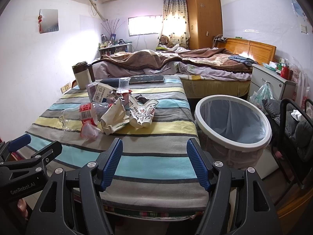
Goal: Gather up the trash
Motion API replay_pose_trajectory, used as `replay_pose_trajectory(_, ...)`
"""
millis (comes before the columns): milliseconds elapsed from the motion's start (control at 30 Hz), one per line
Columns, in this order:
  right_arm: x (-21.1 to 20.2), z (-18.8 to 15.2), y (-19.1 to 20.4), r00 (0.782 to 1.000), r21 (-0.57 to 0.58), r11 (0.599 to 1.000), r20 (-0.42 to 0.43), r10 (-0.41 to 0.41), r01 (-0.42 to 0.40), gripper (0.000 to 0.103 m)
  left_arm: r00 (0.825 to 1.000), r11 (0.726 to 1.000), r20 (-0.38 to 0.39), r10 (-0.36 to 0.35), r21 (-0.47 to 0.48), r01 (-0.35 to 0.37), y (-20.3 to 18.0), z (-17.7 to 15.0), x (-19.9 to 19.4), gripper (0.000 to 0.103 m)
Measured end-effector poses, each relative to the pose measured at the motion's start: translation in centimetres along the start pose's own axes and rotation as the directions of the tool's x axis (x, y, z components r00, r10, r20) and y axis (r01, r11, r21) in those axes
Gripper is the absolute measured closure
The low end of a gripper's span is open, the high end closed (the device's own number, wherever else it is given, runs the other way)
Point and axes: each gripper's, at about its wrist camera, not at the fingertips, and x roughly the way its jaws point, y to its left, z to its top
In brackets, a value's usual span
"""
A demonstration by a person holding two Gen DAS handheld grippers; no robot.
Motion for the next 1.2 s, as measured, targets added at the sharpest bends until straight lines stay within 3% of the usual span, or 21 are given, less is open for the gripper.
replay_pose_trajectory(1200, 0.25, -0.06, -0.08, 1.0, -0.001, 1.0, -0.012, -0.003, 0.003, 0.034, 1.0, 1.0, -0.009, 0.004, 0.004, -0.004, 0.19, -0.08, 0.32, 0.001)
